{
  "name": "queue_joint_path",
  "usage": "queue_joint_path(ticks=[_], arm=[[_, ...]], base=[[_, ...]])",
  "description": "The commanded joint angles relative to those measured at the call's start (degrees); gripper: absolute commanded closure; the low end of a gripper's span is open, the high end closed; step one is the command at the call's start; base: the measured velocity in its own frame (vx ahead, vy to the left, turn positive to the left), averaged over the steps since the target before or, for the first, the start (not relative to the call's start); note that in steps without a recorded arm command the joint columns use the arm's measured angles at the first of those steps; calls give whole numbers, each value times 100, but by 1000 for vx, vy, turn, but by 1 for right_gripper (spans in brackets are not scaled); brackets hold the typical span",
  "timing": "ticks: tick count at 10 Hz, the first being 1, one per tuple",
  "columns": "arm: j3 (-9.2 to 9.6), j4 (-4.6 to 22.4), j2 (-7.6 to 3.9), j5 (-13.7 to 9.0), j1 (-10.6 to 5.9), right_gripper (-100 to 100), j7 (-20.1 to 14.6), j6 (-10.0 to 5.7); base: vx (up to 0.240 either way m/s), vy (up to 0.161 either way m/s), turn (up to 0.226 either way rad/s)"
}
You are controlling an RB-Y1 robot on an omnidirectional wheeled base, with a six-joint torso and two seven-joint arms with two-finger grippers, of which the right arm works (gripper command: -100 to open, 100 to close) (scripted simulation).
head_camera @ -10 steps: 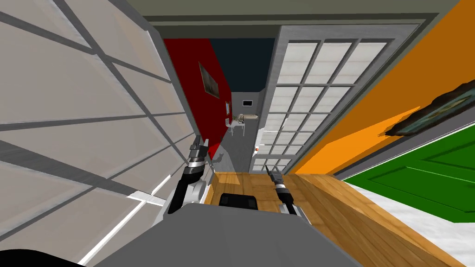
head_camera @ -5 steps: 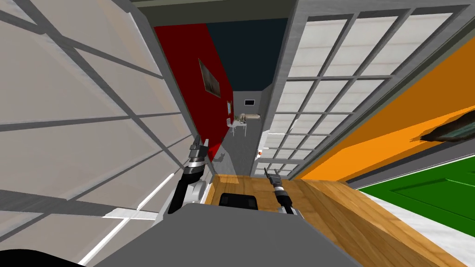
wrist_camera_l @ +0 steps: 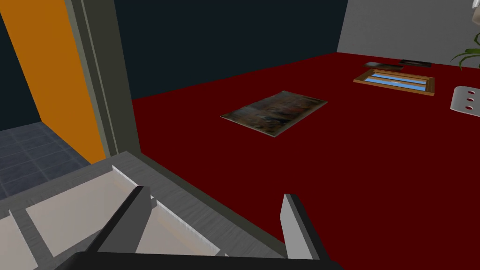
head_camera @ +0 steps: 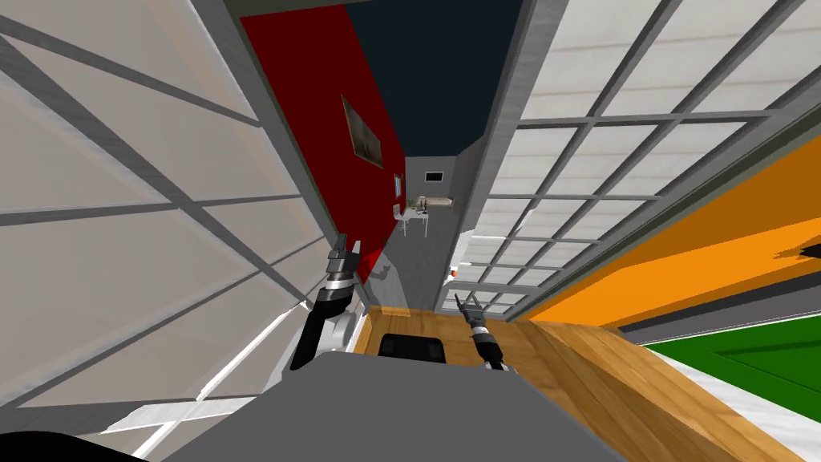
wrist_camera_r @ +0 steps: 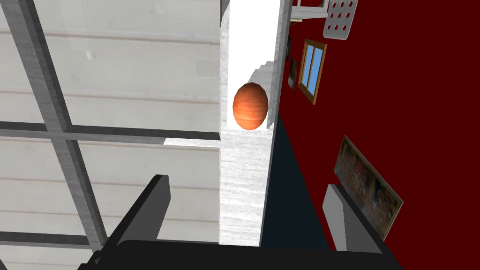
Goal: Pull the door open
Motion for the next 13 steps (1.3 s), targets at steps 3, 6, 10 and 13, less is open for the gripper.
queue_joint_path(ticks=[3,6,10,13], arm=[[-199,191,-241,-118,29,-100,-97,-137],[-361,346,-406,-214,53,-100,-176,-248],[-476,514,-509,-284,38,-100,-200,-349],[-476,514,-509,-284,38,100,-200,-349]], base=[[163,84,131],[192,40,108],[154,5,61],[-26,-4,0]])
